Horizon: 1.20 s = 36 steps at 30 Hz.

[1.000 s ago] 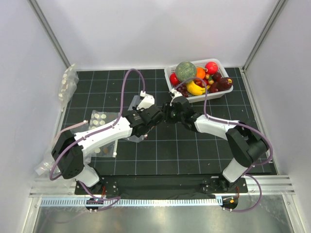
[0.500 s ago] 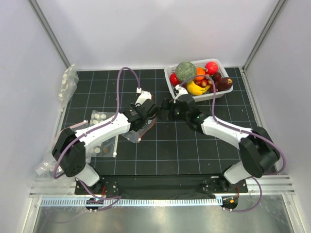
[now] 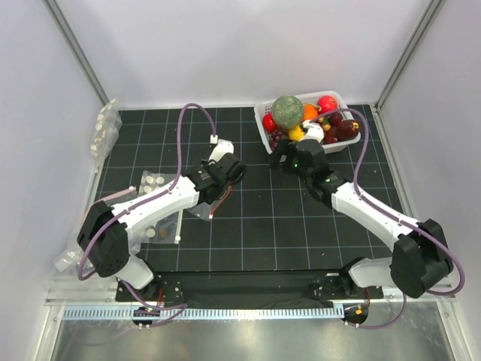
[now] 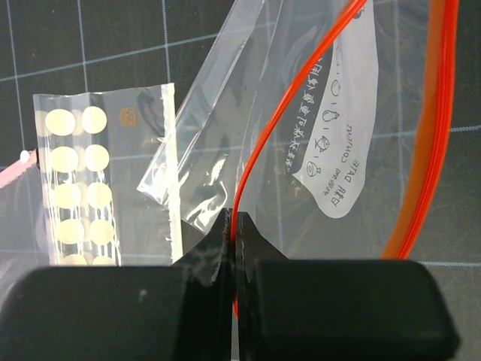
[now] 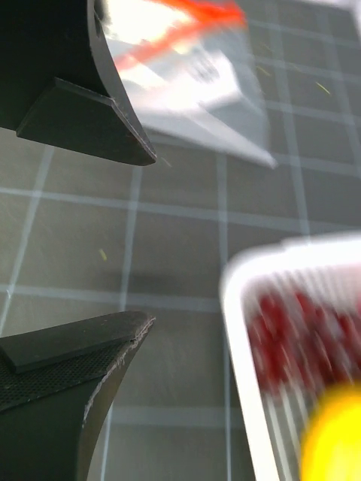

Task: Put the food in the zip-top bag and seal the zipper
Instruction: Open the zipper of the food storage bag, then pick up the fake fruit from the bin.

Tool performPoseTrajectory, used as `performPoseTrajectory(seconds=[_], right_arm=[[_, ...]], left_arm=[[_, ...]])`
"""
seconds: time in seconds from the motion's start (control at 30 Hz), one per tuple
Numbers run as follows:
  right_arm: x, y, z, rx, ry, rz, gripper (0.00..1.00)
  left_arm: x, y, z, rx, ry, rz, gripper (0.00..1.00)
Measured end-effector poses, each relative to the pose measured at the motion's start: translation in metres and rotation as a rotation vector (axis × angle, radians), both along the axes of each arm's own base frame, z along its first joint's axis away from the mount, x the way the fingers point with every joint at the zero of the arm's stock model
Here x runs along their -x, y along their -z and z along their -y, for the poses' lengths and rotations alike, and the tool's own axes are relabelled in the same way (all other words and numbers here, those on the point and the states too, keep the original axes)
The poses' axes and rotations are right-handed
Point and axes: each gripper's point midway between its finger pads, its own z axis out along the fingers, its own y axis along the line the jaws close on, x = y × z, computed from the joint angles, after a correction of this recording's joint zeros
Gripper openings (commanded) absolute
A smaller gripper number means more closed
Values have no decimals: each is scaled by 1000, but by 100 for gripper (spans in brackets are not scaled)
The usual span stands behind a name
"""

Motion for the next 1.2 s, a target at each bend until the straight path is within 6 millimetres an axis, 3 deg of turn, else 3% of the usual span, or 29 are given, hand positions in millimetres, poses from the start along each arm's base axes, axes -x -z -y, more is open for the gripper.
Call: performPoseTrajectory(seconds=[0.17,0.27,0.33,0.4,0.67,0.83,0.93,1.03,1.13,1.2], right_arm=[[-33,-21,44,32,153,14,85],[-63,-35,47,41,196,28,85],[-81,-31,43,55,211,17,85],[-93,-19,41,79,229,-6,85],[-129,64,46,249,321,-173,85],[-153,85,44,306,353,-213,85],[-161,96,41,317,357,-235,76],[-160,102,38,299,337,-267,60],[-159,104,31,281,306,-300,34],[-161,101,28,258,295,-306,28]], left_arm=[[1,-5,0,6,4,13,0],[3,-5,1,-5,12,17,0],[4,-6,2,-9,15,20,0],[4,-6,3,-10,19,21,0],[6,-7,4,-6,24,24,0],[7,-8,5,-5,29,26,0],[7,-9,5,-9,27,30,0],[7,-9,5,-9,27,31,0],[7,-10,5,-8,27,32,1],[7,-9,5,-8,28,32,0]])
